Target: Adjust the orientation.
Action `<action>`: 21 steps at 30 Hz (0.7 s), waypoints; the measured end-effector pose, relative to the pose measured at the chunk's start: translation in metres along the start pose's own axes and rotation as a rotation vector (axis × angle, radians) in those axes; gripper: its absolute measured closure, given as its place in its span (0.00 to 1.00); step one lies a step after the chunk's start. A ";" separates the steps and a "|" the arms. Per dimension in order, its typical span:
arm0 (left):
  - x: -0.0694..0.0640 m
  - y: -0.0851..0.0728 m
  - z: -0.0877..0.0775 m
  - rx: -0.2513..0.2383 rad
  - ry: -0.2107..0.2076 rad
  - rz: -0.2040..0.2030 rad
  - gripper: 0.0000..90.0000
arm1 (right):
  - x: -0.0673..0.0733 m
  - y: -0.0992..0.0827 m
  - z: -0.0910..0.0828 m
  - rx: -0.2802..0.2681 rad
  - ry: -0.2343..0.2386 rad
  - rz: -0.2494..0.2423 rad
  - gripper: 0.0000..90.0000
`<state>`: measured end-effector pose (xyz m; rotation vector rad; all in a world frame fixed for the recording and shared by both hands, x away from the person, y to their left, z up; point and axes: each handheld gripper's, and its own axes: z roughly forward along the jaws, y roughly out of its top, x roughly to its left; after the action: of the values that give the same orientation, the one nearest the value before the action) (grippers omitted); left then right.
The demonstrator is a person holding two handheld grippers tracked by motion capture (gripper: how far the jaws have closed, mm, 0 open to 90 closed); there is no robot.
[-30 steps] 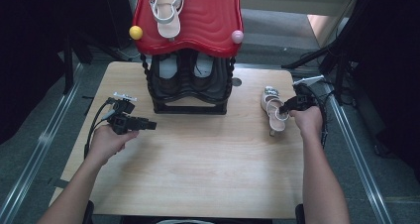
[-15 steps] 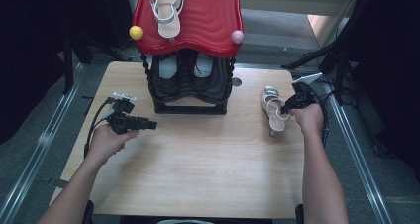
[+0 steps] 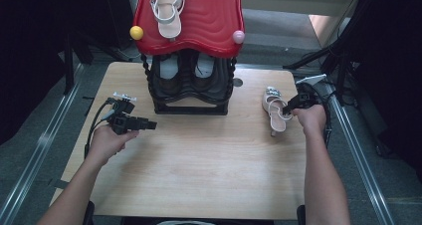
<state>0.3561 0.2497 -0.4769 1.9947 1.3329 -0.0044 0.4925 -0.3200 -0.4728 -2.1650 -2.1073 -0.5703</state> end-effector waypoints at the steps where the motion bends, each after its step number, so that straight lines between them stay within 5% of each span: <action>1: 0.000 0.000 0.000 0.001 0.000 0.000 0.55 | 0.000 0.000 0.000 0.003 0.000 -0.001 0.92; 5: -0.001 0.000 0.001 0.000 0.000 0.002 0.55 | 0.000 0.002 0.001 0.014 0.004 -0.010 0.88; 12: -0.001 0.000 0.001 0.007 -0.001 0.003 0.55 | 0.005 0.011 0.003 0.076 -0.060 -0.065 0.83; 21: 0.000 0.000 0.001 0.002 0.000 0.002 0.55 | 0.005 0.012 0.004 0.077 -0.046 -0.017 0.92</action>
<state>0.3565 0.2488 -0.4777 1.9978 1.3313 -0.0055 0.5054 -0.3153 -0.4722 -2.1415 -2.1347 -0.4366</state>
